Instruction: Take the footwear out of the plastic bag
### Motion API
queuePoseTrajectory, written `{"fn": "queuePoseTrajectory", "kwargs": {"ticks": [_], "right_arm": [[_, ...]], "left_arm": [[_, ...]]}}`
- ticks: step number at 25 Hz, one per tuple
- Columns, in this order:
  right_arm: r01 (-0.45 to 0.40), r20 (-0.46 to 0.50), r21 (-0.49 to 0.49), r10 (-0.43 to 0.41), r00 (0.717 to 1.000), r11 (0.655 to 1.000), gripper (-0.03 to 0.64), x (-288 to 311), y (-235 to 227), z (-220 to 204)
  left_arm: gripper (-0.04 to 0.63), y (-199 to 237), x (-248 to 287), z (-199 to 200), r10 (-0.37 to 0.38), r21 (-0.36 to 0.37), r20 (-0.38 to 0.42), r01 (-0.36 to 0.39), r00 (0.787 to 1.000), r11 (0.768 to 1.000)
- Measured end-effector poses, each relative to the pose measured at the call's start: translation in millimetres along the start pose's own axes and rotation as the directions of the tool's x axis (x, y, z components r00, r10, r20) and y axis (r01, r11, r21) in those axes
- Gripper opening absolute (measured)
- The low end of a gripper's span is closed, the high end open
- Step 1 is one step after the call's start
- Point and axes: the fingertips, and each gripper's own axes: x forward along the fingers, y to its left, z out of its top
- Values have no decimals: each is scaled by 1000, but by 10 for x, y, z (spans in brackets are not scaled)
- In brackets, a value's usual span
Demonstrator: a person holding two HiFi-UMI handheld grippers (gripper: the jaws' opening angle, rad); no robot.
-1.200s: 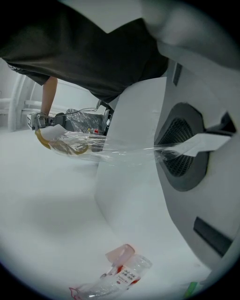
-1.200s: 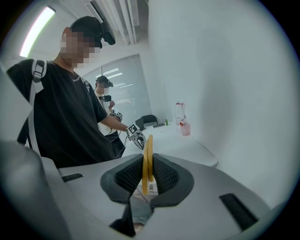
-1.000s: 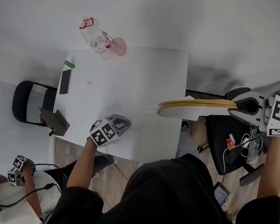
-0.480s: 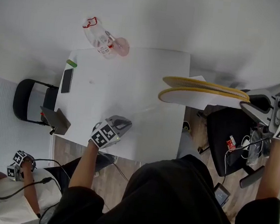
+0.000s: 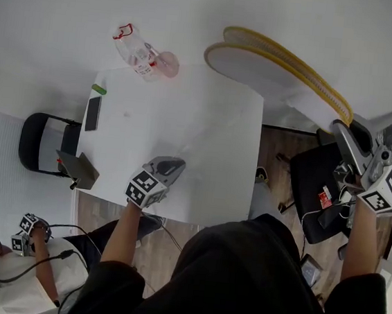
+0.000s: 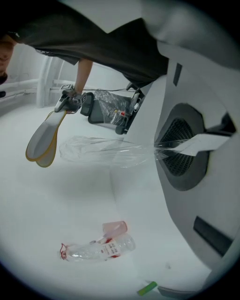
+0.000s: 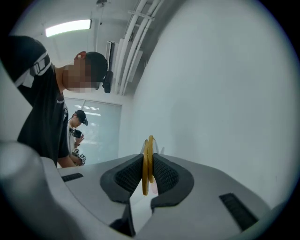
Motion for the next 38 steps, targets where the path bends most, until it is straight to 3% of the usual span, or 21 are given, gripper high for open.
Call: {"fn": "queuePoseTrajectory", "kwargs": {"ticks": [4,8,11,15,22,27,38], "right_arm": [[149,-6,-39,-149,989,988,66,87,-14,-114],[214,-91,-60,-219,971,975,66,116,10,-386],[234,-94,-36,-236,967,972,66,120,79,-468],[249,-87,-31,-251,964,968,66,131,172,-507],[344,-59,-39,-345,937,938,66,101,209,-536],[345,-90,-106,-355,930,932,66,124,211,-521],[369,-66,-128,-379,923,921,66,22,167,-381]], "left_arm": [[32,161,-107,310,136,-132,115,-120,984,984],[32,185,-154,673,324,-305,206,-254,923,918],[32,102,-185,935,408,-339,235,-319,882,885],[31,-31,-285,1191,458,-367,273,-348,846,862],[31,-104,-309,1322,497,-354,264,-396,827,847],[31,-59,-389,1342,533,-348,234,-442,813,827],[31,-183,-414,1492,522,-312,254,-442,814,841]]}}
